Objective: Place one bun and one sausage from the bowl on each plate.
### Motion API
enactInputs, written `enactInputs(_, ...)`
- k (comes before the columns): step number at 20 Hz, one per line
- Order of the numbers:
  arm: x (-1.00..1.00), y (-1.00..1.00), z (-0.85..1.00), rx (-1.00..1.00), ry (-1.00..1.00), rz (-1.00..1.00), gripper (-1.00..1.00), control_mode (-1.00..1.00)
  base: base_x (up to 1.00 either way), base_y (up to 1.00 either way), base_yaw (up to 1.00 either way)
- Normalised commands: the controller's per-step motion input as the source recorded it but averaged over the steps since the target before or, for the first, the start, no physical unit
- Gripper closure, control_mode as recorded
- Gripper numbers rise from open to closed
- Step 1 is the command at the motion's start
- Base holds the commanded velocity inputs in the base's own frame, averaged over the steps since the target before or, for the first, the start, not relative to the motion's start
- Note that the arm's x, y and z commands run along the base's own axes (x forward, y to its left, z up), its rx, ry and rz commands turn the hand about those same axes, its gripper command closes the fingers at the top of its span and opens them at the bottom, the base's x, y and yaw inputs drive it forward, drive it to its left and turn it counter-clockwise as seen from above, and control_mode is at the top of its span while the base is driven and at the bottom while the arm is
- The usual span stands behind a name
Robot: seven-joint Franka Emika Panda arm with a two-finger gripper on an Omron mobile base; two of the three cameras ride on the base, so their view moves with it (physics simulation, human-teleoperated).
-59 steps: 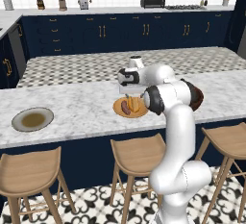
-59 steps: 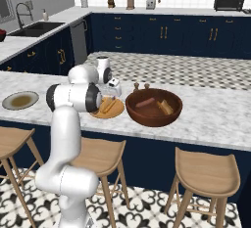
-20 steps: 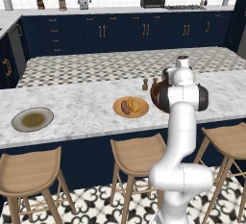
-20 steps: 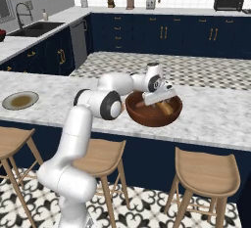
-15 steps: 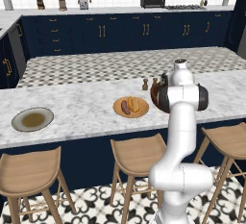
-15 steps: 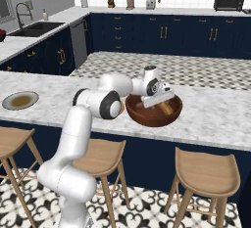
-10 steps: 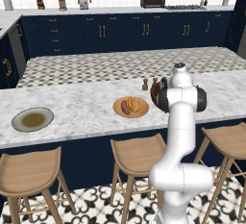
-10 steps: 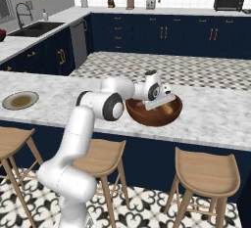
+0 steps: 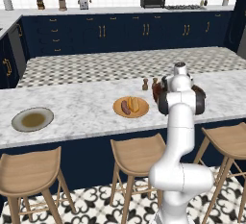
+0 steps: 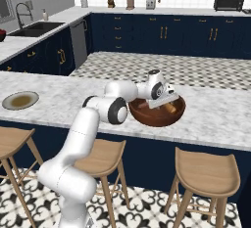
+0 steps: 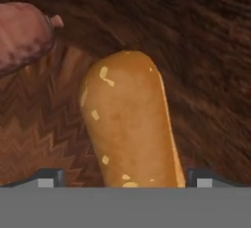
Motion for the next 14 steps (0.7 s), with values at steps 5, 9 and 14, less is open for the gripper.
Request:
enactInputs(5,-0.29,0.09,-0.06,0.00,-0.14,-0.06,1.00,-1.00,0.00,0.00,0.00)
enactInputs(9,-0.33,0.15,0.12,0.00,-0.27,-0.09,1.00,-1.00,0.00,0.00,0.00)
enactInputs(14,-0.41,0.61,0.71,0.01,-0.11,-0.13,1.00,-1.00,0.00,0.00,0.00)
